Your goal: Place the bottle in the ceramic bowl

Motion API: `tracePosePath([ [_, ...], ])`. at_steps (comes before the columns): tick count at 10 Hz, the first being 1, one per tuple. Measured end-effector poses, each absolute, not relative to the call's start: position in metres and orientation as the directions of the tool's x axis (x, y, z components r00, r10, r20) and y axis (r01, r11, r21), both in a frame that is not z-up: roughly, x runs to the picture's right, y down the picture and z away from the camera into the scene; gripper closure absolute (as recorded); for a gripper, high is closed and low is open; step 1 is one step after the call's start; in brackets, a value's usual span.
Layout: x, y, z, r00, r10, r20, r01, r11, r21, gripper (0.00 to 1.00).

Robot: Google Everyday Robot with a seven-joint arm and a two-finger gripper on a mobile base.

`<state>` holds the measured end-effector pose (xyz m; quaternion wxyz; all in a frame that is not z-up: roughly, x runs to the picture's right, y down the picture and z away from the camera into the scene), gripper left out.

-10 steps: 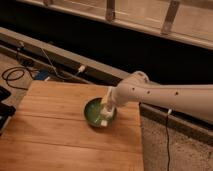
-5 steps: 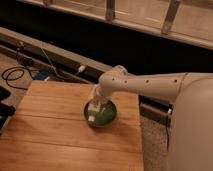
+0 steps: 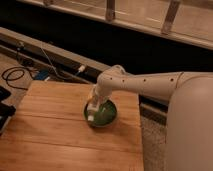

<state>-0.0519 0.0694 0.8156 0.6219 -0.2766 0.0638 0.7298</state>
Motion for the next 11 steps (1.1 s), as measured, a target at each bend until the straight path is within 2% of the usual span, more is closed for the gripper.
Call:
tracePosePath([
  [2,-0.0534,0.0694,0.8155,-0.071,0.873,-0.483,-0.943,-0.217,-0.252,0.29],
  [4,-0.0533,0.0696,0.8156,-0.071,0.873,-0.483,-0.943,-0.217,-0.252,0.2],
  [11,-0.053,0.0694,0.8155,-0.072,0.873,-0.483,-0.943,-0.217,-0.252,0.2],
])
